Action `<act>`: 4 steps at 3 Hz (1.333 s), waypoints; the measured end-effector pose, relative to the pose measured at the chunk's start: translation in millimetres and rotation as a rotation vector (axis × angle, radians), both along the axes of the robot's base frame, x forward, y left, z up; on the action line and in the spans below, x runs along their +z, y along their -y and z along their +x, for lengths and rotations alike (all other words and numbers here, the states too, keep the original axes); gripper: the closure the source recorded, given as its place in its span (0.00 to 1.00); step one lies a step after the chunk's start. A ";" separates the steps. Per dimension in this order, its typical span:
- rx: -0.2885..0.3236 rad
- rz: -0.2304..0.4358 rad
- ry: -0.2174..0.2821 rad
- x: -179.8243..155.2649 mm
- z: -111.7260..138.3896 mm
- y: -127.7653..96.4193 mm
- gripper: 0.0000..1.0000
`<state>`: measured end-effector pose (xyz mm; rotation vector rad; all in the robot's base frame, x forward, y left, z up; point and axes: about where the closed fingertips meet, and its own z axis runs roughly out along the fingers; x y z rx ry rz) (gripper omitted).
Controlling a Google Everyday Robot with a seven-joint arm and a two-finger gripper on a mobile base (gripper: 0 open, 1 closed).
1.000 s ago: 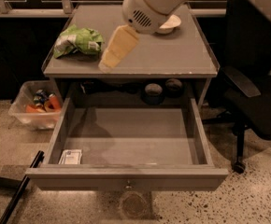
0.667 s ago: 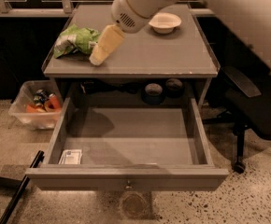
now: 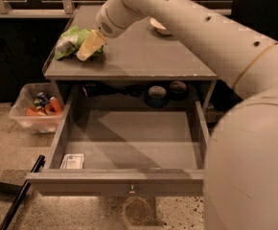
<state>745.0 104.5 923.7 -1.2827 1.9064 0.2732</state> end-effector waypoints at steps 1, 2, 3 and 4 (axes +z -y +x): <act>-0.072 0.004 0.018 -13.5 40.8 -17.3 0.00; -0.122 0.002 0.000 -23.6 66.1 -36.3 0.00; -0.145 -0.011 -0.043 -41.0 75.0 -53.7 0.00; -0.165 -0.048 -0.104 -61.1 81.1 -61.2 0.19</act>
Offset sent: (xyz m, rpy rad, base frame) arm 0.0974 0.0566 -0.0283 0.0011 0.0182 -0.1886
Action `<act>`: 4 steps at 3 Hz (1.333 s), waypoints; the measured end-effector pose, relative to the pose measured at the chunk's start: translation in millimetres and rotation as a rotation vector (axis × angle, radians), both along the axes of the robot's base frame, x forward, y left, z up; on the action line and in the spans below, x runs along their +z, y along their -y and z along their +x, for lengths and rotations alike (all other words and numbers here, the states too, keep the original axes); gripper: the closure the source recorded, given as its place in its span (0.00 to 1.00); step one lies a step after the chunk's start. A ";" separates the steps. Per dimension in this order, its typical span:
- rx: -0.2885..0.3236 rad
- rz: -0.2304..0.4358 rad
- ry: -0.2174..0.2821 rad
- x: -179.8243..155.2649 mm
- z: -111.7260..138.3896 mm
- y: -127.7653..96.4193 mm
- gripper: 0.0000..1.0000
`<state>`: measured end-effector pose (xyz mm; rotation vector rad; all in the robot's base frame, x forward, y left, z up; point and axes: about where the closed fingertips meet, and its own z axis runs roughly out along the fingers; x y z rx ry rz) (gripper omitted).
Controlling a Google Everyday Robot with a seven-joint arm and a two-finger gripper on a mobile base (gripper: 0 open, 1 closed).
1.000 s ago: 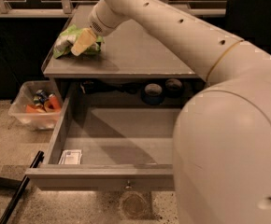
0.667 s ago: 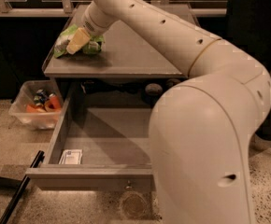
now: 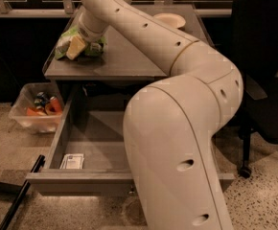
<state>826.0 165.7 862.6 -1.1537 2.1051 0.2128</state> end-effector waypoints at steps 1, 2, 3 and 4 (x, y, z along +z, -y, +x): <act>0.010 -0.027 -0.054 -14.0 -1.2 -2.5 0.42; 0.015 -0.022 -0.071 -15.1 -8.6 3.8 0.65; 0.010 0.009 -0.057 -3.6 -25.0 22.1 0.88; 0.021 0.058 -0.005 21.2 -55.2 49.9 1.00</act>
Offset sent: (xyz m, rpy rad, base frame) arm -0.0219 -0.0154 -0.0128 -0.0110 0.0845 0.0203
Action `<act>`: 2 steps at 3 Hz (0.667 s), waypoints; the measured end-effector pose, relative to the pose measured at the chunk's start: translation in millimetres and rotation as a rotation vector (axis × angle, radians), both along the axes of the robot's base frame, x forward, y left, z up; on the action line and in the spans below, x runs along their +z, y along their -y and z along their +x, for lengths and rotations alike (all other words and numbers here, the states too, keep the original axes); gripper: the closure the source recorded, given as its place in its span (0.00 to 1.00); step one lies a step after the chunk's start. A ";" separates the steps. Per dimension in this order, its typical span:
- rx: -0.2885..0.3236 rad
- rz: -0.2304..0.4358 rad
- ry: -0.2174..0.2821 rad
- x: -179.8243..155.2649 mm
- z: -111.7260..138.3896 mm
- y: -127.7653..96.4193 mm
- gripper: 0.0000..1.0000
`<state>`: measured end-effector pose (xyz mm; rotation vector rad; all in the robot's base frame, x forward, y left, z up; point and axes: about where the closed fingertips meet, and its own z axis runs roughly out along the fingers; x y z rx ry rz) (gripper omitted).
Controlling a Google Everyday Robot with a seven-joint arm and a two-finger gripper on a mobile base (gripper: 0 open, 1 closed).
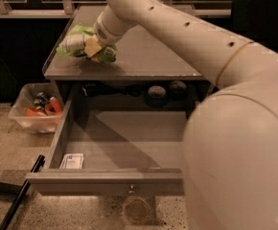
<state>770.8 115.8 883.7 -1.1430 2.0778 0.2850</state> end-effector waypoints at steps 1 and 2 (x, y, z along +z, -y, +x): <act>0.021 0.039 0.084 35.7 -45.7 38.0 1.00; 0.074 0.039 0.098 50.5 -103.7 74.4 1.00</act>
Offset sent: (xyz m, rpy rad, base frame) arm -0.1786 -0.1262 0.0673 0.0316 -0.1068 0.1434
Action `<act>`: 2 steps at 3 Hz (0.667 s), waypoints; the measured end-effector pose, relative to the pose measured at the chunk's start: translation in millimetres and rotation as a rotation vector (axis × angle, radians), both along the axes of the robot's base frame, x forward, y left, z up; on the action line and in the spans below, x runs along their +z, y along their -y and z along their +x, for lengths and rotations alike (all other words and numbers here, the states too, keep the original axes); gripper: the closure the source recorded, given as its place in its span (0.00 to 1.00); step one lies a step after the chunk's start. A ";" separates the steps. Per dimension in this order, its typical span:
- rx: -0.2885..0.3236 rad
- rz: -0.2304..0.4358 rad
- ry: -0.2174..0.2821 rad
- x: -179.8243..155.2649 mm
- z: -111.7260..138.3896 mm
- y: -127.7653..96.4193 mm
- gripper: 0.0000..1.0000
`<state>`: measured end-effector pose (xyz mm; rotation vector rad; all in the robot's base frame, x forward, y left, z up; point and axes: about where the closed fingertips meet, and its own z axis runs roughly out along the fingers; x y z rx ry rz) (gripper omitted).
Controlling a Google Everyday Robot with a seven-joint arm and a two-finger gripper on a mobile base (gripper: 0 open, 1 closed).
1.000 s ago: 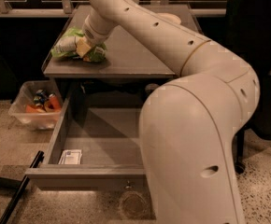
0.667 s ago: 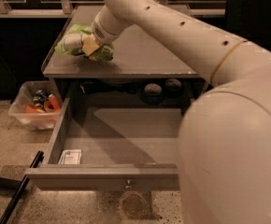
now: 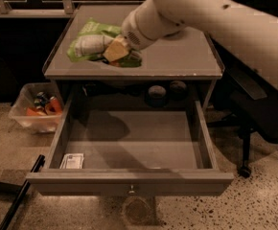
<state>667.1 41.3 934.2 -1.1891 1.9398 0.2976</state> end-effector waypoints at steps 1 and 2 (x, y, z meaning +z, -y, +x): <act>0.083 -0.035 -0.072 -21.9 -55.5 24.2 1.00; 0.121 -0.111 -0.214 -78.4 -92.5 43.5 1.00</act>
Offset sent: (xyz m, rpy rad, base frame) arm -0.1388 -0.0714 -0.1506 -0.2071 0.4129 0.1500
